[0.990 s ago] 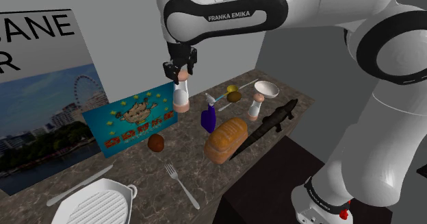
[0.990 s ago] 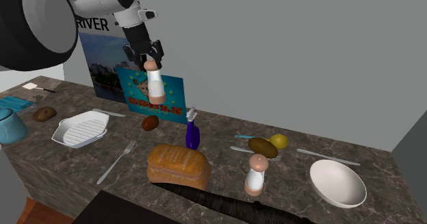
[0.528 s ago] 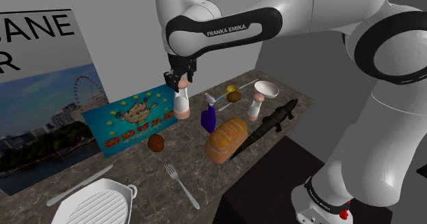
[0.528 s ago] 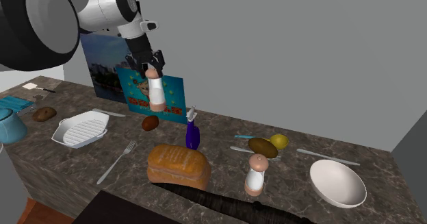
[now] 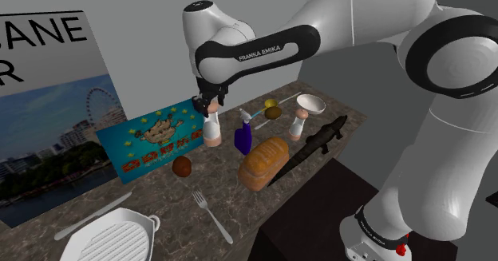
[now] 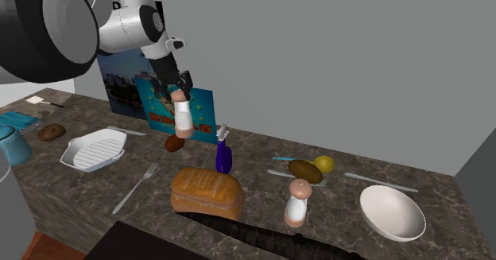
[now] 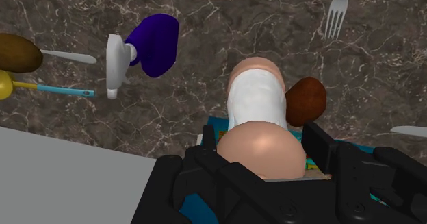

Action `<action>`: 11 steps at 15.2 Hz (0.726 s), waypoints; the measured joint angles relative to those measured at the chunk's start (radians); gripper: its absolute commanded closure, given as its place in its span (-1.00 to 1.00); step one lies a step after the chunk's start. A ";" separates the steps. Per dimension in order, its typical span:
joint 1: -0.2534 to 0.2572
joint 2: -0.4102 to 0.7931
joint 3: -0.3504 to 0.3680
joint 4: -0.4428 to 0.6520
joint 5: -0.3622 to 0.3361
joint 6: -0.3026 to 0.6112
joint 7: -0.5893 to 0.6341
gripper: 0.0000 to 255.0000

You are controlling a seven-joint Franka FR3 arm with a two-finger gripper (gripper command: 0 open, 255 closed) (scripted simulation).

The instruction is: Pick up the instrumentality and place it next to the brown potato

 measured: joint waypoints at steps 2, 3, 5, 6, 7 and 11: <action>0.000 0.006 -0.001 -0.018 -0.003 0.023 0.006 1.00; 0.000 0.011 -0.001 -0.024 -0.005 0.035 0.009 1.00; 0.000 0.019 -0.003 -0.039 -0.009 0.058 0.013 1.00; -0.001 0.027 -0.003 -0.045 -0.011 0.070 0.016 1.00; -0.001 0.033 -0.004 -0.050 -0.013 0.080 0.017 1.00; 0.000 0.053 -0.007 -0.074 -0.022 0.124 0.029 1.00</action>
